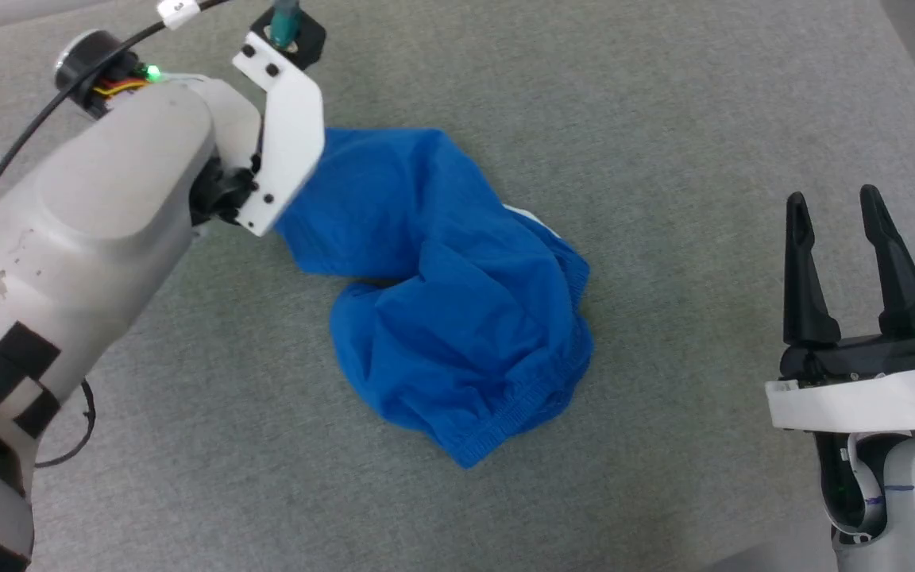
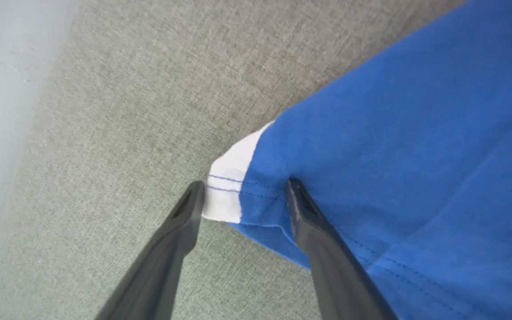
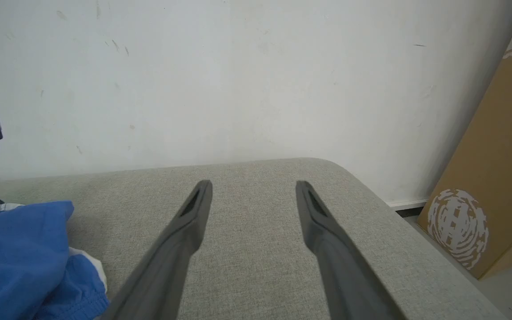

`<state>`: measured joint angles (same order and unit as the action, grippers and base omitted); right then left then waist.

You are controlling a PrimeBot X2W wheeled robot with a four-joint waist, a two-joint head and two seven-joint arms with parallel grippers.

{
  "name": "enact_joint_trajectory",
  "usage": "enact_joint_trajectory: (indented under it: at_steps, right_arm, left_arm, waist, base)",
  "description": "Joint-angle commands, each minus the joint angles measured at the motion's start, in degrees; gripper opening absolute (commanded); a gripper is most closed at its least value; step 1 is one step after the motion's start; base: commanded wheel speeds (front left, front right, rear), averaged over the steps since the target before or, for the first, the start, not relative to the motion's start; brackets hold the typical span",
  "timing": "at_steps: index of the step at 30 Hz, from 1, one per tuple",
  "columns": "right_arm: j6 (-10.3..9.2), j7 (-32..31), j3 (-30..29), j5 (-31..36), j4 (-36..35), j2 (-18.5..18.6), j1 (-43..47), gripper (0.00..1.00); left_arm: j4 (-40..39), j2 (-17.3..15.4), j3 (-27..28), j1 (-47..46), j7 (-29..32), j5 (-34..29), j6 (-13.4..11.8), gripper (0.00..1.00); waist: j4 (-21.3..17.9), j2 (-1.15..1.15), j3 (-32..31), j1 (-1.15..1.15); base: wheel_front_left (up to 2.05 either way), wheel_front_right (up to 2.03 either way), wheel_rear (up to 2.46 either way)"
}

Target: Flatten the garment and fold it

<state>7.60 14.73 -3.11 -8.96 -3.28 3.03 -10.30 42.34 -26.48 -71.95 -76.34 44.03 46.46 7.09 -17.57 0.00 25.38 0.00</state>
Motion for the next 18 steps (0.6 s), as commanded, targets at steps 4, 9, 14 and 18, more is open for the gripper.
enact_joint_trajectory:
  at_steps: [4,9,14,18]
  right_arm:
    - [-0.11,0.3,-0.9,1.2,-0.2,-0.1,-0.1,1.0]
    - [-0.11,0.3,-1.8,3.2,0.0,-0.1,2.3,1.0]
    - [-0.11,0.3,-1.6,4.4,-0.2,-0.1,3.7,1.0]
    - [-0.11,0.3,-1.5,4.9,-0.4,-0.1,4.4,1.0]
  left_arm:
    - [-1.3,-0.1,0.9,3.1,-6.4,4.4,0.4,0.0]
    - [-4.5,-2.2,-0.2,3.5,-13.3,5.9,0.4,0.0]
    - [-6.6,-8.5,-1.0,8.7,-15.4,7.6,0.4,0.0]
    - [-6.9,-12.2,-1.2,14.1,-15.4,9.1,0.4,0.0]
  waist:
    - [3.8,0.0,-2.5,0.0]
    - [8.6,0.0,-6.1,0.0]
    - [11.9,0.0,-8.5,0.0]
    - [13.6,0.0,-9.5,0.0]
  base:
    - [0.0,0.0,0.0]
    - [0.0,0.0,0.0]
    - [0.0,0.0,0.0]
    - [0.0,0.0,0.0]
